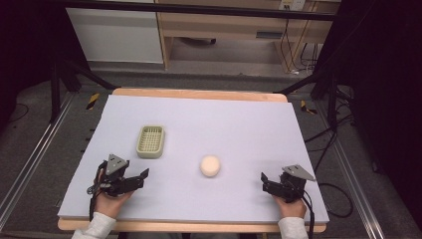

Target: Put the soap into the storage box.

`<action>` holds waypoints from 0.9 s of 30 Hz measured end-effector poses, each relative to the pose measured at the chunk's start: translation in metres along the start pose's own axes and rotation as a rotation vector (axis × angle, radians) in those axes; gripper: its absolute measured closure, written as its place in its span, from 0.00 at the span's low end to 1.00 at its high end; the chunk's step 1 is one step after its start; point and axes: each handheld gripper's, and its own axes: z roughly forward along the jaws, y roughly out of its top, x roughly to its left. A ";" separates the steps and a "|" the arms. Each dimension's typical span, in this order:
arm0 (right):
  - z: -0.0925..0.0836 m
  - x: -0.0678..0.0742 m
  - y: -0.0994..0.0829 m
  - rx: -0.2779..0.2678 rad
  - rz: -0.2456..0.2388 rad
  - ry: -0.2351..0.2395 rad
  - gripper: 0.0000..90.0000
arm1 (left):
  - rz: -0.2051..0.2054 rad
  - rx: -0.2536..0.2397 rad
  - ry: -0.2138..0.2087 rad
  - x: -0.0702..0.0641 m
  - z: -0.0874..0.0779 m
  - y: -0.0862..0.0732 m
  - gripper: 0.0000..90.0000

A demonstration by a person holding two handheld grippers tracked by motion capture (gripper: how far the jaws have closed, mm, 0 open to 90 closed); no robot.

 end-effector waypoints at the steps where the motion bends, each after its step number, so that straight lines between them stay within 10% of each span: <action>1: 0.000 0.000 0.000 0.001 0.001 0.001 0.06 | -0.005 -0.005 -0.002 -0.002 0.001 0.000 0.24; 27: 0.001 0.001 -0.001 0.005 -0.007 0.001 0.06 | 0.037 -0.011 -0.033 -0.019 0.006 0.014 0.24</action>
